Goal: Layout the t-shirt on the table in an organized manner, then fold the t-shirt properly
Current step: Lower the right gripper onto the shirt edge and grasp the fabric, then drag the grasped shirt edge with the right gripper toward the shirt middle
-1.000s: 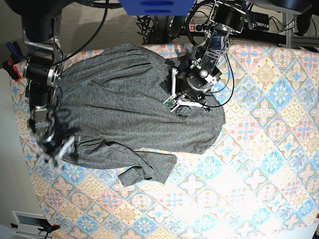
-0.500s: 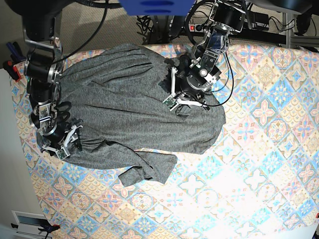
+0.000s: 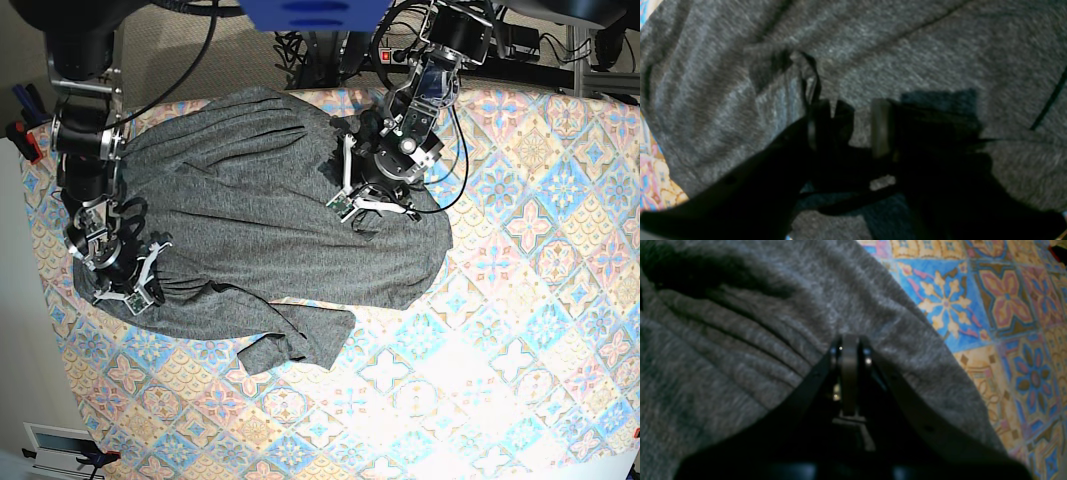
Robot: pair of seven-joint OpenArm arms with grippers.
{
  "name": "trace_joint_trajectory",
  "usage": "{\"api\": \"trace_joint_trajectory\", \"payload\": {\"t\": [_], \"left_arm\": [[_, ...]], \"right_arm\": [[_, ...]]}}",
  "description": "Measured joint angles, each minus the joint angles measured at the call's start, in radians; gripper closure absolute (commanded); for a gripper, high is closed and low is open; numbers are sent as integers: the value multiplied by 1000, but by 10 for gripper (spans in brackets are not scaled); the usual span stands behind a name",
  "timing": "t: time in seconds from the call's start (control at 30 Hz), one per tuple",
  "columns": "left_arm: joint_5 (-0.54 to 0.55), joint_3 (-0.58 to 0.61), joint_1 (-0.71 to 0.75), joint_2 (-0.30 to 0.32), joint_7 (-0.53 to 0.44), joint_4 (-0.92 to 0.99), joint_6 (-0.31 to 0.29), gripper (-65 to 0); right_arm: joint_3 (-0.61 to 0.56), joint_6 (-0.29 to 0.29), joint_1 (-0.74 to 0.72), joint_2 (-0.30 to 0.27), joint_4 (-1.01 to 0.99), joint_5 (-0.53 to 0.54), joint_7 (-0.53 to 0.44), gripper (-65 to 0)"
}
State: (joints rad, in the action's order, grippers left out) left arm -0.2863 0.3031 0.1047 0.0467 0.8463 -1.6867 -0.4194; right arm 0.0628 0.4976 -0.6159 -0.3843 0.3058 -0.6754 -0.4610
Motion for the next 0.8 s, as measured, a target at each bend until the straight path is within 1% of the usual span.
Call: {"api": "trace_joint_trajectory", "payload": {"t": [0.13,0.2,0.27,0.33,0.43,0.63,0.67,0.73,0.8], "left_arm": [[0,0,0,0,0,0,0,-208],[0,0,0,0,0,-1,0,-208],[0,0,0,0,0,-1,0,-208],[0,0,1,0,0,-1,0,-208],[1,0,-1,0,0,-2,0,-208],[1,0,-9,0,3,-2,-1,-208],[1,0,-10,0,3,-2,0,-208],[0,0,-10,0,4,-2,0,-208],[1,1,-15,0,4,-1,-1,-208]], "right_arm": [[164,-4,9,8,-2,-26,21,0],[227,-5,12,5,-2,-29,38,0],[266,-6,19,1,12,-38,51,0],[287,-10,45,4,85,-54,67,0],[319,-9,123,5,230,-42,52,0],[381,-6,288,8,564,-54,109,0],[383,-12,302,18,602,-51,116,0],[386,-28,333,60,680,-43,123,0],[377,-6,369,106,729,-45,117,0]]}}
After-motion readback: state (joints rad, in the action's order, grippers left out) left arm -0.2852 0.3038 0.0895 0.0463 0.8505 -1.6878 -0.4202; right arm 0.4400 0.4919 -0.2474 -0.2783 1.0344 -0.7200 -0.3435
